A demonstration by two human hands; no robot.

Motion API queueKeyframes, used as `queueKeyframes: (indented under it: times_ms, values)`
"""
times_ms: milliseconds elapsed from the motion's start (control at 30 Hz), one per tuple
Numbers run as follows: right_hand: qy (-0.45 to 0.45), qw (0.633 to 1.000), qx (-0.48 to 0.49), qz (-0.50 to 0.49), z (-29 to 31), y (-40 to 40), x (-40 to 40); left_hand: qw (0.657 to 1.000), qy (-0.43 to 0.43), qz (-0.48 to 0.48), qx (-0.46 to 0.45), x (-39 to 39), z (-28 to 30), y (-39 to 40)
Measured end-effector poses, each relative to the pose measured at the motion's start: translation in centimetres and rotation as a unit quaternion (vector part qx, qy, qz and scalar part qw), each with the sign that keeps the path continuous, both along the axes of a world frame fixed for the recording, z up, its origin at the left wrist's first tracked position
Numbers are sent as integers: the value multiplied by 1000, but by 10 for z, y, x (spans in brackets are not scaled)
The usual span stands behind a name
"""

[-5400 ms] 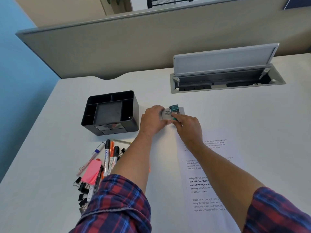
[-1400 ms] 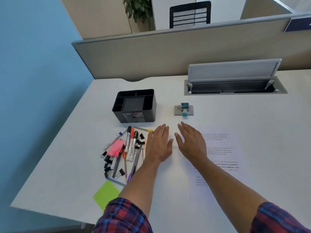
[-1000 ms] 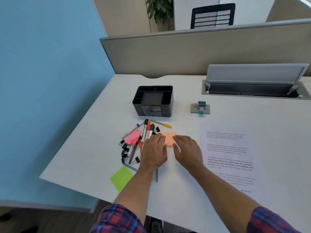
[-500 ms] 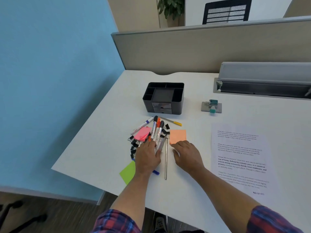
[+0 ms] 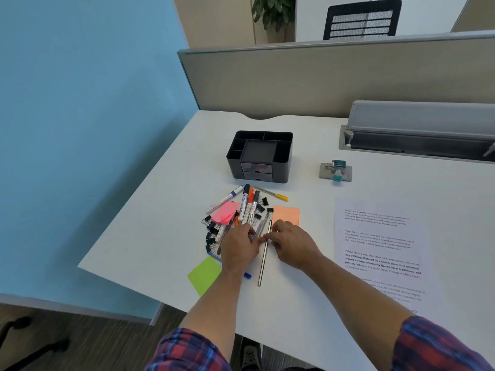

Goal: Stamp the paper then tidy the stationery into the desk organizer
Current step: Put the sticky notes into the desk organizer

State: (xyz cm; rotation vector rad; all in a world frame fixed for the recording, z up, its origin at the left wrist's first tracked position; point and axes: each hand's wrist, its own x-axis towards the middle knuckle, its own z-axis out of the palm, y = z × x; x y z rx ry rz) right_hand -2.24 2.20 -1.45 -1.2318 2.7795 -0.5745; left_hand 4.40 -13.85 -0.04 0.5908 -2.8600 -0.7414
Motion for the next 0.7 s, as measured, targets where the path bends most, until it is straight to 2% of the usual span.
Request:
queueKeyframes:
  times_ms: [133, 267, 367, 467, 700]
  values:
    - [3, 1000, 29, -3, 4, 3, -12, 1000, -14, -15, 14, -4, 3, -3]
    - [0, 994, 25, -106, 15, 3, -32, 996, -19, -68, -51, 6, 10, -20]
    - [-25, 982, 101, -158, 20, 2, -47, 968, -128, -146, -158, 14, 23, -45]
    - [-46, 973, 138, -176, 17, 1, -54, 943, -195, -163, -214, 13, 38, -60]
    - [-53, 975, 131, -170, 18, -3, -58, 885, -355, -167, -252, 11, 47, -72]
